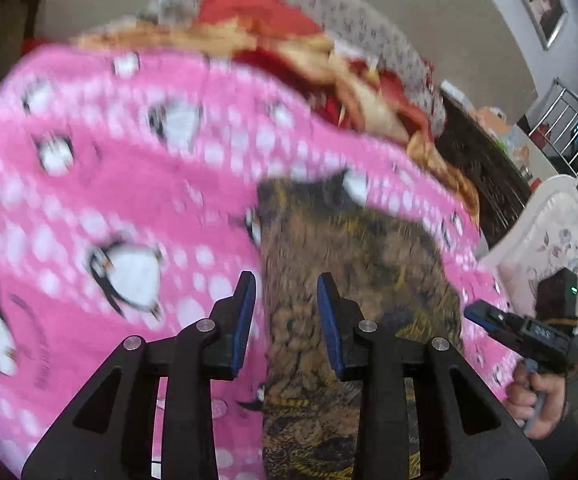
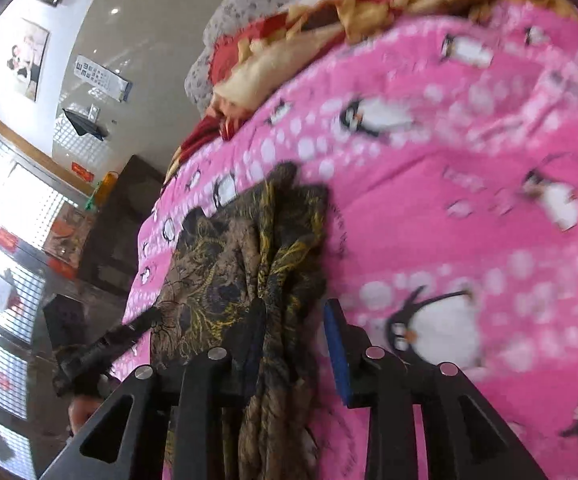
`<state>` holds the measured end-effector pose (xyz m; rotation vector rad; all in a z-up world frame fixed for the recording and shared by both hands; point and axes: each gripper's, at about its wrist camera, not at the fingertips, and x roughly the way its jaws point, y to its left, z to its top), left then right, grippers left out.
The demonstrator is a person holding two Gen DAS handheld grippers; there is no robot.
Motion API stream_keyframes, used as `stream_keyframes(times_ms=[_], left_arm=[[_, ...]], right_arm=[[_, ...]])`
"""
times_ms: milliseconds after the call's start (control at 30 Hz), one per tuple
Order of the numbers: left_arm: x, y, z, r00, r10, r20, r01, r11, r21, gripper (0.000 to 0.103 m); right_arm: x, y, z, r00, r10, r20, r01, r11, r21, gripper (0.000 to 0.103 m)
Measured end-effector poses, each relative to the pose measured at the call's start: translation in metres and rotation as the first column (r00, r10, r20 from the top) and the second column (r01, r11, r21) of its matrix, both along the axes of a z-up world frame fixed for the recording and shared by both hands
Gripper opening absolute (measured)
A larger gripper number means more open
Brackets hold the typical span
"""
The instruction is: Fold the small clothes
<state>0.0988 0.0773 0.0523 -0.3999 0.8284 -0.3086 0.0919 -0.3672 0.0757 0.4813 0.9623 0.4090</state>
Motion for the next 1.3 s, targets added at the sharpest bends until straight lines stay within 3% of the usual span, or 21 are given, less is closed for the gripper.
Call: stream_keyframes(times_ms=[100,200,267,333,400,500,567,700,767,867,1033,1167,1300], left_arm=[[-0.004,-0.018,0.016,0.998,-0.020,0.064,0.018,0.999,0.033,0.035],[0.000,-0.039,0.010,0.996,-0.041,0.077,0.035,0.997,0.076,0.037],[0.014,-0.047,0.000,0.999,0.005,0.034,-0.008,0.996,0.084,0.037],[0.022,-0.045,-0.004,0.998,0.059,0.029,-0.061,0.996,0.062,0.037],[0.031,-0.046,-0.002,0.995,0.091,0.034,-0.093,0.994,0.059,0.037],[0.054,-0.056,0.003,0.996,0.076,0.039,-0.079,0.995,0.066,0.037],[0.071,-0.065,-0.001,0.998,0.050,0.023,-0.052,0.995,0.080,0.037],[0.106,-0.083,-0.030,0.997,0.037,-0.066,-0.024,0.983,0.180,0.037],[0.111,-0.086,-0.037,0.998,0.041,-0.043,-0.031,0.977,0.211,0.040],[0.118,-0.081,-0.044,0.997,0.064,-0.050,-0.054,0.982,0.181,0.040],[0.119,-0.087,-0.034,0.997,0.048,-0.060,-0.033,0.972,0.234,0.040],[0.086,-0.061,-0.003,0.997,0.009,-0.074,0.000,0.993,0.118,0.040],[0.000,-0.048,0.019,0.995,-0.097,-0.007,0.098,0.988,0.118,0.040]], right_arm=[[-0.012,0.032,0.031,0.993,0.017,0.114,0.010,0.973,-0.229,0.028],[-0.021,0.078,0.044,0.976,0.113,0.185,-0.044,0.938,-0.343,0.028],[-0.014,0.106,0.041,0.980,0.122,0.156,-0.057,0.928,-0.367,0.028],[0.001,0.124,0.037,0.990,0.055,0.132,0.010,0.892,-0.452,0.028],[0.020,0.131,0.030,0.993,0.012,0.120,0.040,0.907,-0.419,0.028],[0.042,0.140,0.019,0.990,-0.016,0.143,0.080,0.887,-0.456,0.028],[0.059,0.139,0.004,0.995,-0.031,0.097,0.072,0.886,-0.458,0.028],[0.064,0.140,-0.028,0.993,0.001,0.117,0.063,0.840,-0.538,0.028],[0.063,0.141,-0.029,0.991,0.003,0.131,0.070,0.835,-0.545,0.028],[0.068,0.133,-0.031,0.992,-0.008,0.122,0.068,0.868,-0.493,0.028],[0.068,0.128,-0.029,0.994,0.007,0.113,0.044,0.899,-0.435,0.034],[0.051,0.128,-0.004,0.994,0.061,0.092,-0.011,0.884,-0.467,0.033],[-0.005,0.121,0.024,0.978,0.146,0.149,-0.056,0.871,-0.488,0.033]])
